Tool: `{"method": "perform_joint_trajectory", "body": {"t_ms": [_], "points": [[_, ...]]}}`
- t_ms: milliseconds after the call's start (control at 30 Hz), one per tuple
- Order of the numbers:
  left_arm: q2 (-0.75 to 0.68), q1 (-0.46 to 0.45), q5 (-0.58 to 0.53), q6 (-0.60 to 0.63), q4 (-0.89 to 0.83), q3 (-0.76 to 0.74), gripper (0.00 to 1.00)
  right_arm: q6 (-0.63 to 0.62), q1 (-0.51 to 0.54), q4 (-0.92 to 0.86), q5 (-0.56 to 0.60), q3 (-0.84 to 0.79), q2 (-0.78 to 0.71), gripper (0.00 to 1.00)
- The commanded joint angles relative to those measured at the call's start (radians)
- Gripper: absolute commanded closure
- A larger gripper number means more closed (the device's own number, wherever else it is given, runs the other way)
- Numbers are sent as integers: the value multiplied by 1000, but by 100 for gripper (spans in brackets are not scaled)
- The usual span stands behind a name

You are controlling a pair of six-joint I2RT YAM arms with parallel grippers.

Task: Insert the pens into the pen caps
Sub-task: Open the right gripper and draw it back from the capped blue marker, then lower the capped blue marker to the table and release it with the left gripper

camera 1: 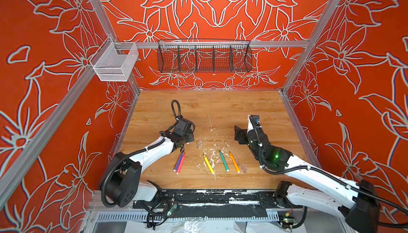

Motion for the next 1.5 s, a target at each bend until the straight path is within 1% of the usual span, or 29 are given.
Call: {"method": "perform_joint_trajectory", "body": {"t_ms": [0, 133, 233, 400, 533, 700, 867, 933, 1200, 1367, 1467], "points": [[86, 8, 17, -3, -73, 66, 100, -14, -9, 5, 36, 0, 36, 17], [211, 13, 53, 10, -140, 162, 100, 0, -13, -7, -13, 21, 74, 18], [272, 13, 60, 23, -199, 227, 100, 4, -15, -9, -19, 22, 75, 18], [301, 20, 54, 52, -223, 251, 100, 10, -20, -9, -23, 13, 61, 19], [346, 33, 88, 93, -238, 292, 100, 10, -21, -13, -25, 19, 73, 18], [414, 33, 140, 107, -299, 367, 99, 15, -26, -20, -30, 27, 89, 19], [454, 34, 154, 107, -318, 391, 79, 18, -26, -29, -37, 37, 100, 20], [461, 34, 157, 108, -320, 391, 76, 16, -26, -30, -31, 37, 98, 20], [420, 39, 186, 112, -297, 368, 69, 15, -27, -30, -27, 36, 96, 20], [338, 39, 205, 122, -251, 314, 65, 12, -27, -34, -28, 38, 98, 21], [264, 38, 209, 134, -234, 277, 65, 10, -28, -31, -25, 37, 95, 21]]}}
